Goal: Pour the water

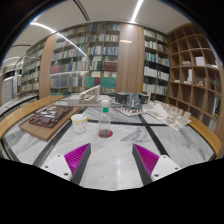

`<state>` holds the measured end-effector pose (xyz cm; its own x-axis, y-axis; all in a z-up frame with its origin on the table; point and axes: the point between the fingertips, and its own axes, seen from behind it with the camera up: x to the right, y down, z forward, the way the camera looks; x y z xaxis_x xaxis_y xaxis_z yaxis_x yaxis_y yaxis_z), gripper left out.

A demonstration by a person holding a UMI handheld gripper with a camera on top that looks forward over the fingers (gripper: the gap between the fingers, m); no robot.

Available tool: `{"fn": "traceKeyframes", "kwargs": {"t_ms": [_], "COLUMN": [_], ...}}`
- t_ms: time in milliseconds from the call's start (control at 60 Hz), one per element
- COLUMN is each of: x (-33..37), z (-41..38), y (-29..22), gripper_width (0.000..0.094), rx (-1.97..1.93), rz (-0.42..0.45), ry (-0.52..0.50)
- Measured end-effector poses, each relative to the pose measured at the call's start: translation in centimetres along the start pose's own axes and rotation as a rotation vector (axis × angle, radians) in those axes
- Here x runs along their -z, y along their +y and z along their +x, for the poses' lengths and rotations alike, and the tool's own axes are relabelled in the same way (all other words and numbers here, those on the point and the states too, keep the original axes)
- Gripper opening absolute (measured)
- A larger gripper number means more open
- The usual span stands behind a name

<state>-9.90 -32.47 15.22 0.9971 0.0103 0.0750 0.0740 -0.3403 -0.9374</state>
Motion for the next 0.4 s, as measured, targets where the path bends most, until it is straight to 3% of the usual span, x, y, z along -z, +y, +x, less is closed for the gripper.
{"fn": "traceKeyframes", "kwargs": {"t_ms": [400], "x": [2.8], "z": [1.3], "y": [0.4], "gripper_width": [0.0851], "rx": [0.023], "rz": [0.015], "ry": [0.020]}}
